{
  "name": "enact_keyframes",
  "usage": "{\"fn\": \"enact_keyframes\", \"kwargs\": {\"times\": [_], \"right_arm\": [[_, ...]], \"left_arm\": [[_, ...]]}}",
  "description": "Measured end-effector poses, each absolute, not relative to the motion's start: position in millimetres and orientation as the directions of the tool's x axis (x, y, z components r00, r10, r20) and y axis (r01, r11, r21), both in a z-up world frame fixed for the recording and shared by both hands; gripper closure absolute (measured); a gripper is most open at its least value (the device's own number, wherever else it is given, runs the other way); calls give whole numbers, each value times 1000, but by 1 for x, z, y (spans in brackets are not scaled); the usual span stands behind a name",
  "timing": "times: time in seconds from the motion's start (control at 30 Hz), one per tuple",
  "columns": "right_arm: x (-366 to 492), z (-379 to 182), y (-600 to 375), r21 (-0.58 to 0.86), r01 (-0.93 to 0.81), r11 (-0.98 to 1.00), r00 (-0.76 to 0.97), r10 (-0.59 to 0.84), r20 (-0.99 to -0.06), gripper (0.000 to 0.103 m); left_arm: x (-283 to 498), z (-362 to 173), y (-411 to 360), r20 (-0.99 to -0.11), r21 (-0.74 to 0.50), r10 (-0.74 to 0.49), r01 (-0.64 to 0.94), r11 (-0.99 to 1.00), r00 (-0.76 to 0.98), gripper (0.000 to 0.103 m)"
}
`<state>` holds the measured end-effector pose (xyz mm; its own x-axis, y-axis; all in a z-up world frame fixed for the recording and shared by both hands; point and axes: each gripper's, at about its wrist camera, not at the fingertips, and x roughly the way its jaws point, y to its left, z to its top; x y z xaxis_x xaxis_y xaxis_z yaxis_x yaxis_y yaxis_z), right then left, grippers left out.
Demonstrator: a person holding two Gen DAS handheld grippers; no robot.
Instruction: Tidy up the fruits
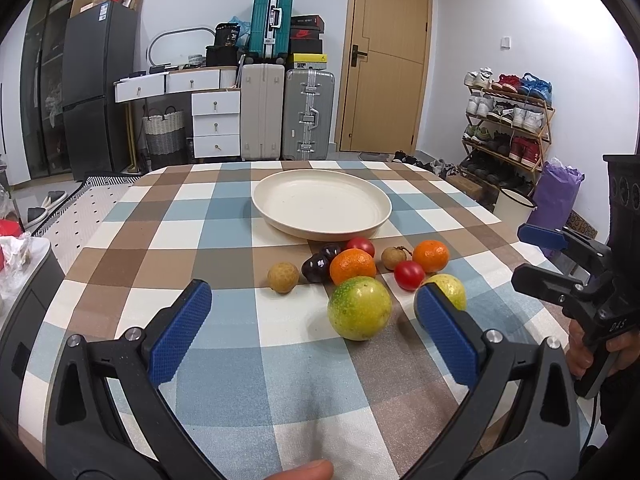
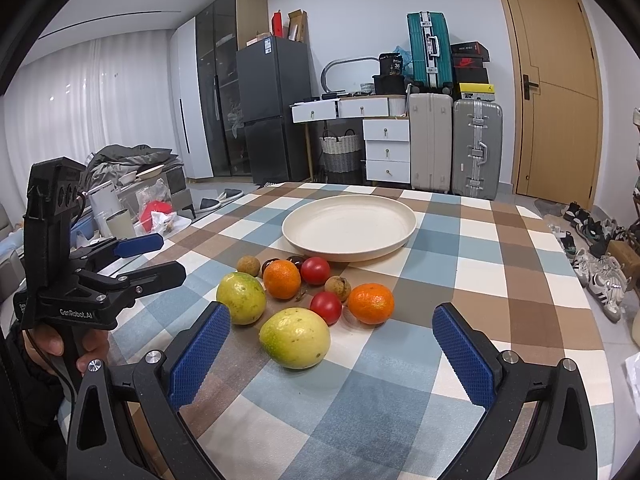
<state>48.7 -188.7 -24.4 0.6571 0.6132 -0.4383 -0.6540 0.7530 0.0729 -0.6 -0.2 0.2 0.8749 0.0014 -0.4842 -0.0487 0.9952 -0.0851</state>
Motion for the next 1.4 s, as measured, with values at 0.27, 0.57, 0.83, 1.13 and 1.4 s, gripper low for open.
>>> {"fn": "enact_keyframes", "kwargs": {"times": [0.27, 0.57, 0.83, 1.13, 1.4], "right_arm": [[49, -24, -189, 74, -655, 752, 655, 614, -440, 0], [46, -25, -188, 75, -654, 753, 654, 613, -444, 0], [47, -28, -185, 78, -656, 751, 651, 615, -445, 0], [44, -27, -185, 79, -657, 750, 649, 615, -449, 0], [47, -27, -188, 88, -647, 758, 654, 610, -448, 0]], "left_arm": [[-1, 0, 0, -485, -86, 1, -49, 995, 875, 1], [0, 0, 0, -485, -87, 1, -50, 995, 874, 0], [-1, 0, 0, -485, -89, 0, -49, 995, 875, 1], [-1, 0, -1, -487, -88, -1, -49, 995, 873, 1], [-1, 0, 0, -487, -90, -1, -50, 995, 873, 1]]}}
